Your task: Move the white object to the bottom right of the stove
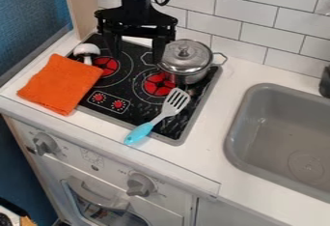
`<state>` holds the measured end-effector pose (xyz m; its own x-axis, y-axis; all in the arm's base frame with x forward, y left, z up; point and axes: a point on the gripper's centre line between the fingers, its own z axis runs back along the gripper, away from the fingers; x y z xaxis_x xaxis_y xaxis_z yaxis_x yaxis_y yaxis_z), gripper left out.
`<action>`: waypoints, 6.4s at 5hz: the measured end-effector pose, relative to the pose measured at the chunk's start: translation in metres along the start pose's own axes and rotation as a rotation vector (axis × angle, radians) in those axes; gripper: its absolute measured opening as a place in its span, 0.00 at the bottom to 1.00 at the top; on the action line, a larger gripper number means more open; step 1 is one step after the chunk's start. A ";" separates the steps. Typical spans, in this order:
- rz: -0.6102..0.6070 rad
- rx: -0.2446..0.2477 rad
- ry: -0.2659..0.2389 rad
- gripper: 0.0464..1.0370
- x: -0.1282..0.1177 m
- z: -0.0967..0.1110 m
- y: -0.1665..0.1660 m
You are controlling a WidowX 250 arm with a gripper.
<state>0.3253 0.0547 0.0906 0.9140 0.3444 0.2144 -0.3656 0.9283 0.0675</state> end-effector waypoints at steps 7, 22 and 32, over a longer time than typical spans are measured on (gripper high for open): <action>0.710 0.078 0.014 0.96 0.060 -0.063 0.101; 0.064 -0.036 -0.004 0.76 -0.038 0.003 -0.051; -0.154 -0.022 0.089 0.96 -0.060 -0.039 -0.091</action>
<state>0.3104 -0.0450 0.0334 0.9712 0.2082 0.1162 -0.2173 0.9735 0.0717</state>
